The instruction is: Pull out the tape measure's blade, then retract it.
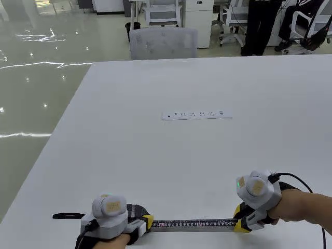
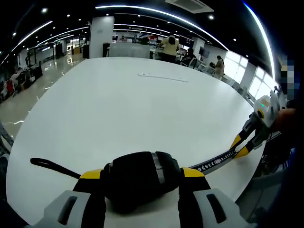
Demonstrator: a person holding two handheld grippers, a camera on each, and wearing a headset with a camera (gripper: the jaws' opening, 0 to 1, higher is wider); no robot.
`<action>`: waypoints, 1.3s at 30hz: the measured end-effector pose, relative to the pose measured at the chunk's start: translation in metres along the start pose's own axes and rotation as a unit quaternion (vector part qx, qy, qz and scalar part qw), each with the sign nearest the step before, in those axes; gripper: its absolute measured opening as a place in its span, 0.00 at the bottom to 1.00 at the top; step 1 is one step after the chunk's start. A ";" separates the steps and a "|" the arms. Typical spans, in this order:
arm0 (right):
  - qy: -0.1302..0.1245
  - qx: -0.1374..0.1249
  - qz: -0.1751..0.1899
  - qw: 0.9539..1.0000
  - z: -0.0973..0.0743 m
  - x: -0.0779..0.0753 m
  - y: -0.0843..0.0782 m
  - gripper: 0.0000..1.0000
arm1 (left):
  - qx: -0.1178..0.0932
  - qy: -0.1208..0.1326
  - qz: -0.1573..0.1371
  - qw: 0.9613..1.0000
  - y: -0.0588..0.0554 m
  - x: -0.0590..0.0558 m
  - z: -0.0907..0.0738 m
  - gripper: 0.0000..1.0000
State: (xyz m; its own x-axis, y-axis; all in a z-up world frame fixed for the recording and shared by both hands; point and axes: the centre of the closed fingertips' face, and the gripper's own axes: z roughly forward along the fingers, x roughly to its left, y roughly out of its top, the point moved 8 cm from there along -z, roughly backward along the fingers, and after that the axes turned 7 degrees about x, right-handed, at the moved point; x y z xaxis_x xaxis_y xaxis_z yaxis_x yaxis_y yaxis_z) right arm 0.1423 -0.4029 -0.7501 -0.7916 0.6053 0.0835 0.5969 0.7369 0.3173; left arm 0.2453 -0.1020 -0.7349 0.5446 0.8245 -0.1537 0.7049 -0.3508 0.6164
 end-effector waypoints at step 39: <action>-0.013 -0.011 -0.020 1.000 0.006 0.002 0.015 0.15 | 0.005 -0.020 0.005 1.000 0.001 0.001 0.000 0.57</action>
State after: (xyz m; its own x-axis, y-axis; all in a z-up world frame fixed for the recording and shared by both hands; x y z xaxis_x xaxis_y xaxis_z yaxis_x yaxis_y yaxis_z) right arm 0.1506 -0.3888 -0.7508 -0.8103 0.5843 0.0453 0.5624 0.7534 0.3408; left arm 0.2464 -0.1015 -0.7349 0.5700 0.8020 -0.1787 0.7036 -0.3640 0.6103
